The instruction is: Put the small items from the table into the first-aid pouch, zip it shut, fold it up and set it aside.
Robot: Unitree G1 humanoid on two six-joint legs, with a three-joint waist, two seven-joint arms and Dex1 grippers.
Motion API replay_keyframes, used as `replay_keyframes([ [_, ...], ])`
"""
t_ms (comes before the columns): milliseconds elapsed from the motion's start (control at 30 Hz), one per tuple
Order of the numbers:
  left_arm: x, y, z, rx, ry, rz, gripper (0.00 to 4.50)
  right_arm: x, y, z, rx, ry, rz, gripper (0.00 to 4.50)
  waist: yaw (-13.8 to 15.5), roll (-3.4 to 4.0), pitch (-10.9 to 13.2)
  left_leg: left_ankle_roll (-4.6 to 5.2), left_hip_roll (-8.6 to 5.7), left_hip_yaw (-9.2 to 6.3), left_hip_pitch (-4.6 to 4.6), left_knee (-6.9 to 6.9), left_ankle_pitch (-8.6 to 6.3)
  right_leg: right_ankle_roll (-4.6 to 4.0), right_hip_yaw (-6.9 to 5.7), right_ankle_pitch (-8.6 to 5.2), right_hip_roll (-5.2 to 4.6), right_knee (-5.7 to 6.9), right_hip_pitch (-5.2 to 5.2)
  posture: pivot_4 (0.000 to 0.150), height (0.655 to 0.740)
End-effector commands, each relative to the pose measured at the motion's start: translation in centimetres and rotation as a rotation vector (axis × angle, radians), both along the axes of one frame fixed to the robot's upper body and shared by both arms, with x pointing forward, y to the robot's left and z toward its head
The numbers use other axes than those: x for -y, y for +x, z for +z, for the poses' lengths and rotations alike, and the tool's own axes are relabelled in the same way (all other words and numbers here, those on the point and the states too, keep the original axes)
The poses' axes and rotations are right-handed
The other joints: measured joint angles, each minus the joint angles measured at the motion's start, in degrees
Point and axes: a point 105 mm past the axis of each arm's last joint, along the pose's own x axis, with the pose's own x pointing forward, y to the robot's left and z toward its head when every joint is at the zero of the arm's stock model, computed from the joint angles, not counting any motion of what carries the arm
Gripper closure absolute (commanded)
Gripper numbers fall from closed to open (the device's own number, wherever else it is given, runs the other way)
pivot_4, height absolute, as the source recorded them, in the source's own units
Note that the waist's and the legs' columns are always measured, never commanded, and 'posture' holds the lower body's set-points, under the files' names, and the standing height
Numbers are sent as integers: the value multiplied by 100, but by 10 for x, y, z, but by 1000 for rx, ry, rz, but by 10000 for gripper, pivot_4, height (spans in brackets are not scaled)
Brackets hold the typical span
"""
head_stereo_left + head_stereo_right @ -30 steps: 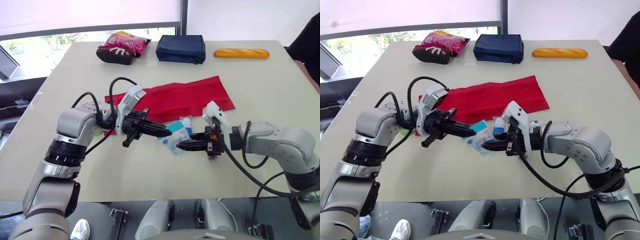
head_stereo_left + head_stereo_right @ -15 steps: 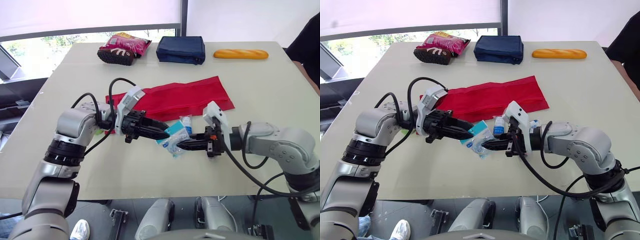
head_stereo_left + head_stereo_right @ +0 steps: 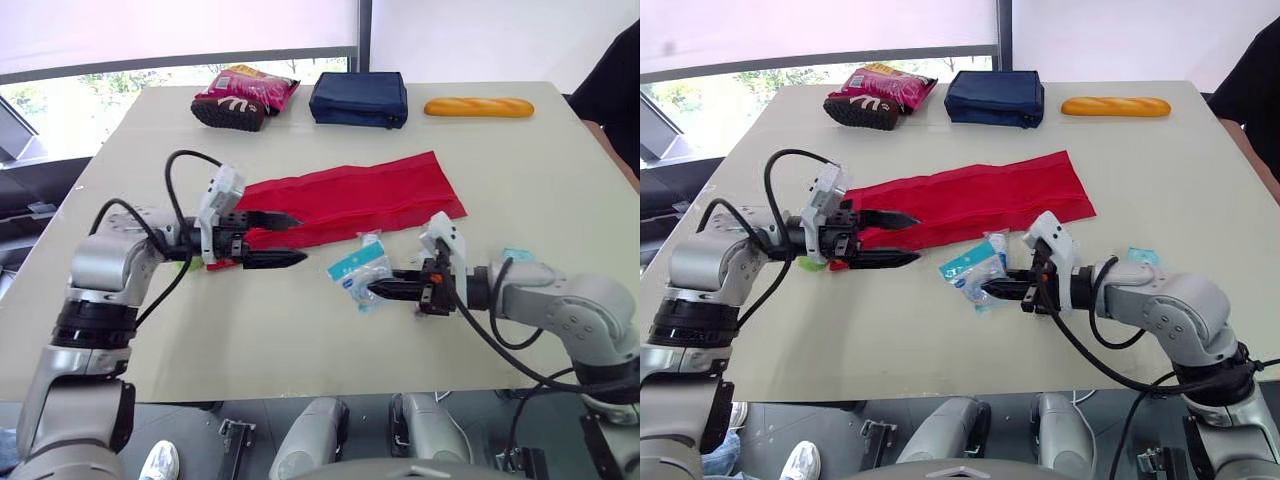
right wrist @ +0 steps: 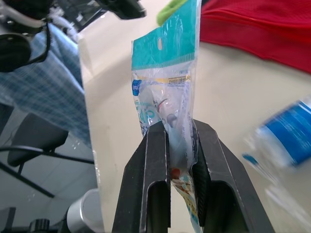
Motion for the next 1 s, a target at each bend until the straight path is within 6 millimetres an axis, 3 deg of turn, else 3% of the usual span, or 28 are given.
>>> replay_keyframes([
  [33,-40,19,5,199,110,251,605,11,-3,18,118,51,-67,44482,17,0,0,0,0,0,-1,-2,0,0,0,0,0,-1,-1,1500,7395],
  [233,-69,34,-15,349,268,460,605,27,-7,25,149,69,-152,44482,93,0,0,1,0,2,-3,-1,-1,2,0,0,0,-2,-2,1500,7395],
  [333,-76,39,-26,417,390,476,605,34,-7,31,159,71,-182,44482,112,-3,-1,2,-1,2,-5,0,-1,4,0,2,0,-2,-2,1500,7395],
  [433,-79,46,-31,431,404,509,605,37,-7,32,159,64,-199,44482,101,-4,-1,2,-2,2,-6,0,-2,4,0,2,-1,-3,-2,1500,7395],
  [633,-58,57,-36,486,418,460,605,38,-4,31,156,59,-225,44482,98,-5,-1,3,-2,3,-8,1,-2,5,0,3,-2,-1,-2,1500,7395],
  [800,-44,53,-45,495,399,448,605,39,-6,27,148,53,-238,44482,78,-5,-1,3,-2,3,-8,1,-2,5,0,3,-2,0,-3,1500,7395],
  [1000,-46,50,-46,613,474,559,605,38,-5,26,146,54,-248,44482,86,-5,-2,4,-2,4,-7,2,-2,6,0,3,-2,2,-3,1500,7395],
])
